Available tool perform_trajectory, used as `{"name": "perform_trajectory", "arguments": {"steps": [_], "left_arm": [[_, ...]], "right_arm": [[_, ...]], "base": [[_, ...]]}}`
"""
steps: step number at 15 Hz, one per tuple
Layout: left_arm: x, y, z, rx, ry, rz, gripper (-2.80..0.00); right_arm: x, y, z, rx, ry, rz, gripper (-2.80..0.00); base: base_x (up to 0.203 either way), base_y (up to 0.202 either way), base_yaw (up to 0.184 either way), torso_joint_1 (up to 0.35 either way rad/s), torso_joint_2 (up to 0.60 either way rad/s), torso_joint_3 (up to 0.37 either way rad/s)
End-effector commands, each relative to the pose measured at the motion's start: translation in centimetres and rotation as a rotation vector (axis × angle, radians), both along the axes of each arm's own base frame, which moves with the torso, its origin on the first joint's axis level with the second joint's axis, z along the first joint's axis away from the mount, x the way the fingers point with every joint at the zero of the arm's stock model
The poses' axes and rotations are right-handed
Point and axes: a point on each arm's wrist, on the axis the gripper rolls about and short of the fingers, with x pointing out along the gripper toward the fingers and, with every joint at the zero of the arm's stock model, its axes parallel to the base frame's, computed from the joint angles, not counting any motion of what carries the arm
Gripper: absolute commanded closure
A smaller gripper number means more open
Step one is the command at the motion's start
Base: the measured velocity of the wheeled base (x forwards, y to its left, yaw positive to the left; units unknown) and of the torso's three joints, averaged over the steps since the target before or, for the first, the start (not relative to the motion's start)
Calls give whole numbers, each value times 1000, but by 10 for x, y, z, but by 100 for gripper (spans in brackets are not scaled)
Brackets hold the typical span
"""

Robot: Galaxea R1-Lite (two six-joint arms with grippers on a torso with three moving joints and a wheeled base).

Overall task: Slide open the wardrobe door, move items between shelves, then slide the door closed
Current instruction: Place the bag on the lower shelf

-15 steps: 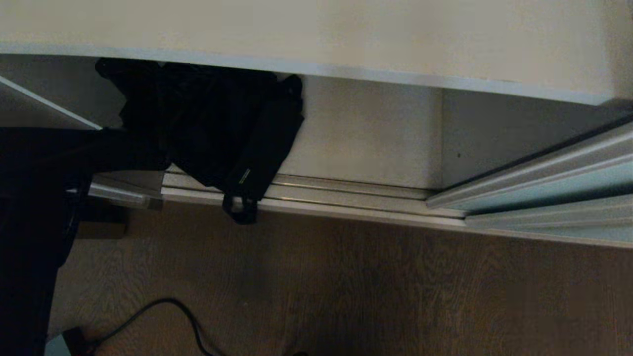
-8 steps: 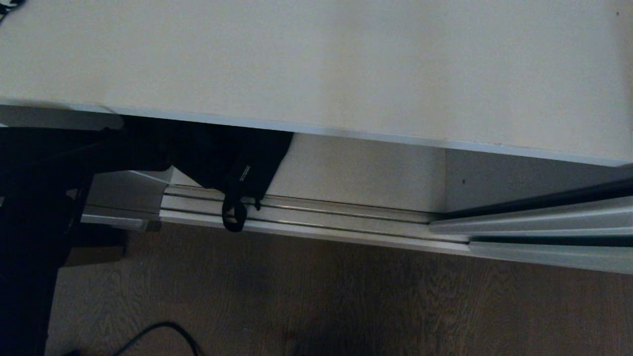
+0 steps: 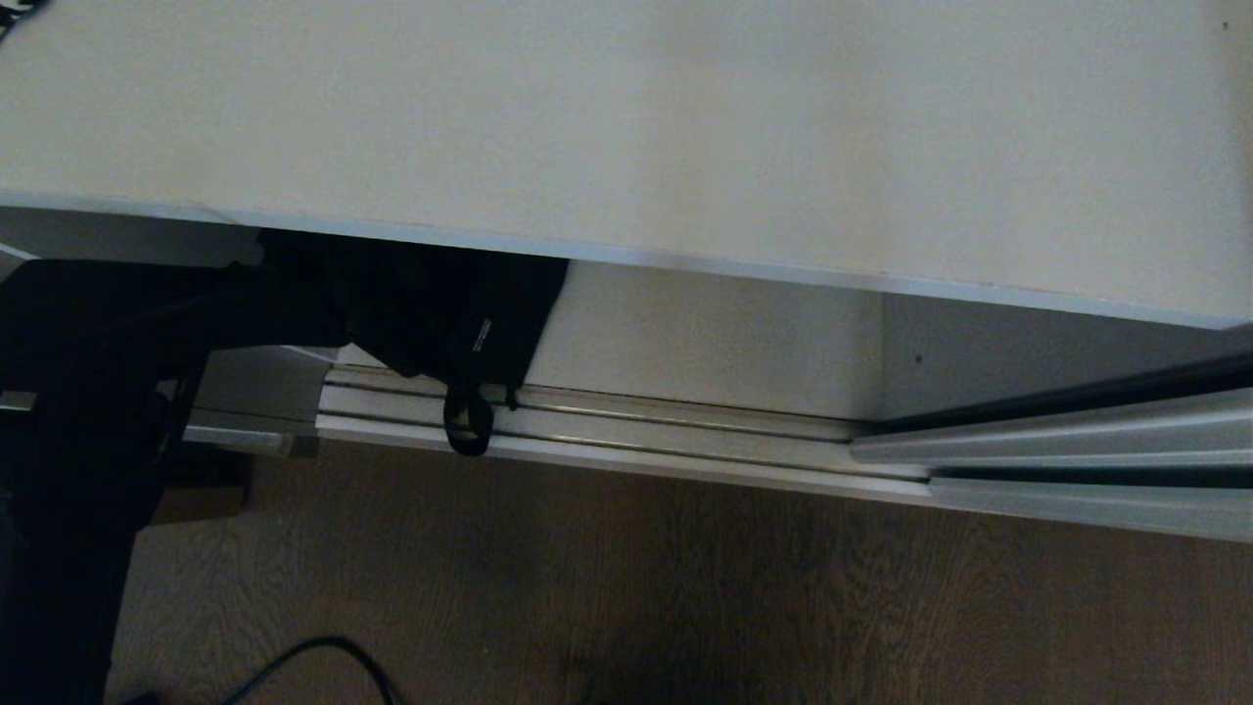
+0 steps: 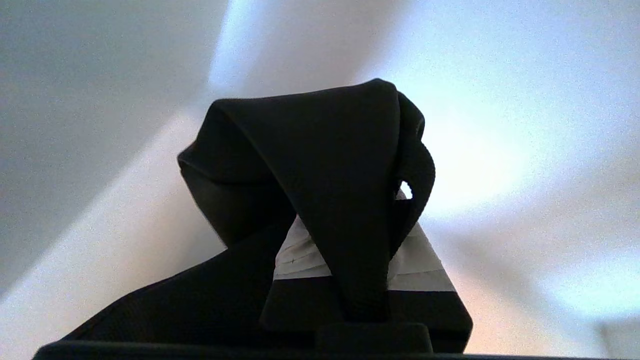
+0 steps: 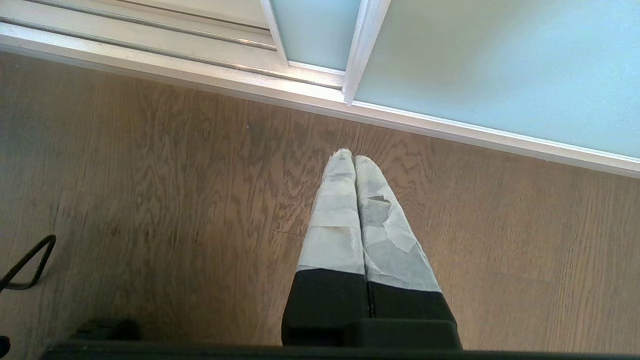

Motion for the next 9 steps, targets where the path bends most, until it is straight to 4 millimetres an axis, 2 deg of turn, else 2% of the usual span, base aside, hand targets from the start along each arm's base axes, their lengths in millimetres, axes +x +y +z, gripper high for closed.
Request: {"name": "perform_trajectory", "arguments": {"steps": [1,3,6,9], "left_arm": [[-4,4,3,-22,-79,20,0],[-8,17,8,-34,-147,51,0],[-5,28,3,-30,-141,68,0],[11,30,-22,-34,-89,75,0]], "right_arm": [[0,0,-1,0,-2,1,0],[0,0,-1,0,-2,1,0],[0,0,-1,0,-2,1,0],[0,0,-1,0,-2,1,0]], "base": [[0,0,0,0,0,0],[0,0,0,0,0,0],[0,0,0,0,0,0],[0,0,0,0,0,0]]}}
